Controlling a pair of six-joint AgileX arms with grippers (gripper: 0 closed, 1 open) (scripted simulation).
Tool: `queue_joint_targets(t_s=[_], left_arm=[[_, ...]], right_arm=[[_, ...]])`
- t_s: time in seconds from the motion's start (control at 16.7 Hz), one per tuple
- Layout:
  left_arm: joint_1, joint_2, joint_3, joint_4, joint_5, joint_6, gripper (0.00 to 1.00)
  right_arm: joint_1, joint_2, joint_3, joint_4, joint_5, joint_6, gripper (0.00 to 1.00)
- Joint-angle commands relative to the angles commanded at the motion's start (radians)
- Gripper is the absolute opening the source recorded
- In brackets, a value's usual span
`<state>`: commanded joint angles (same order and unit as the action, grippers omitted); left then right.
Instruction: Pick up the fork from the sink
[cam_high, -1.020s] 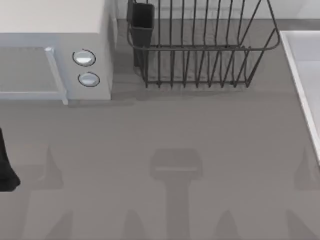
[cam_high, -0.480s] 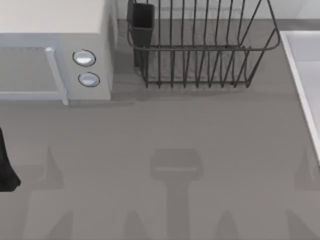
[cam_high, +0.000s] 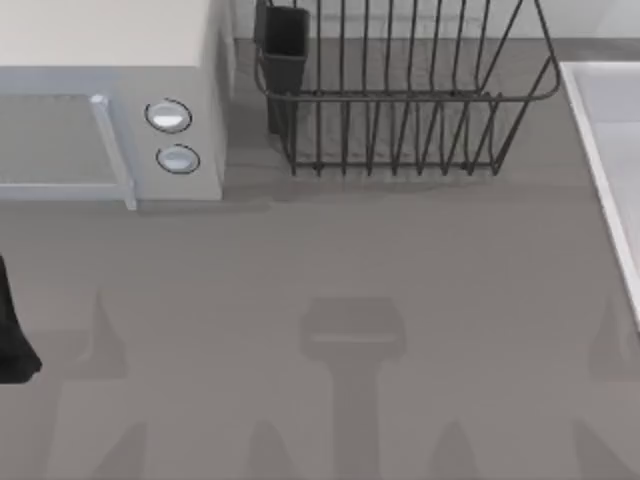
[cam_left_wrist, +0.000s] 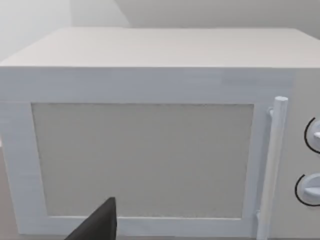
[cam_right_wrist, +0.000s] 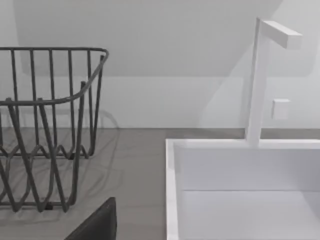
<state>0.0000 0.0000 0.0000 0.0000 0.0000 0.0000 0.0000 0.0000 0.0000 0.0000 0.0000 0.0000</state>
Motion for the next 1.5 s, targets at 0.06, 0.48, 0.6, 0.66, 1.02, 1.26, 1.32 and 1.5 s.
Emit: queue_joint_targets(t_s=[0.06,0.48,0.6,0.66,1.02,1.26,1.32,1.5], left_arm=[[0.000,0.000,0.000,0.000,0.000,0.000,1.00],[0.000,0.000,0.000,0.000,0.000,0.000,1.00],[0.000,0.000,0.000,0.000,0.000,0.000,1.00],[0.000,0.000,0.000,0.000,0.000,0.000,1.00],[0.000,0.000,0.000,0.000,0.000,0.000,1.00],[0.000,0.000,0.000,0.000,0.000,0.000,1.00],[0.000,0.000,0.000,0.000,0.000,0.000,1.00],[0.000,0.000,0.000,0.000,0.000,0.000,1.00]], right_arm=[[0.000,0.000,0.000,0.000,0.000,0.000,1.00],[-0.028,0.202,0.171,-0.104,0.000,-0.027,1.00],[-0.047,0.337,0.286,-0.175,0.000,-0.045,1.00],[-0.058,0.415,0.352,-0.214,0.000,-0.056,1.00],[-0.136,0.971,0.822,-0.501,0.001,-0.130,1.00],[-0.194,1.379,1.167,-0.711,0.002,-0.184,1.00],[-0.208,1.479,1.252,-0.763,0.002,-0.197,1.00],[-0.249,1.765,1.493,-0.910,0.003,-0.235,1.00]])
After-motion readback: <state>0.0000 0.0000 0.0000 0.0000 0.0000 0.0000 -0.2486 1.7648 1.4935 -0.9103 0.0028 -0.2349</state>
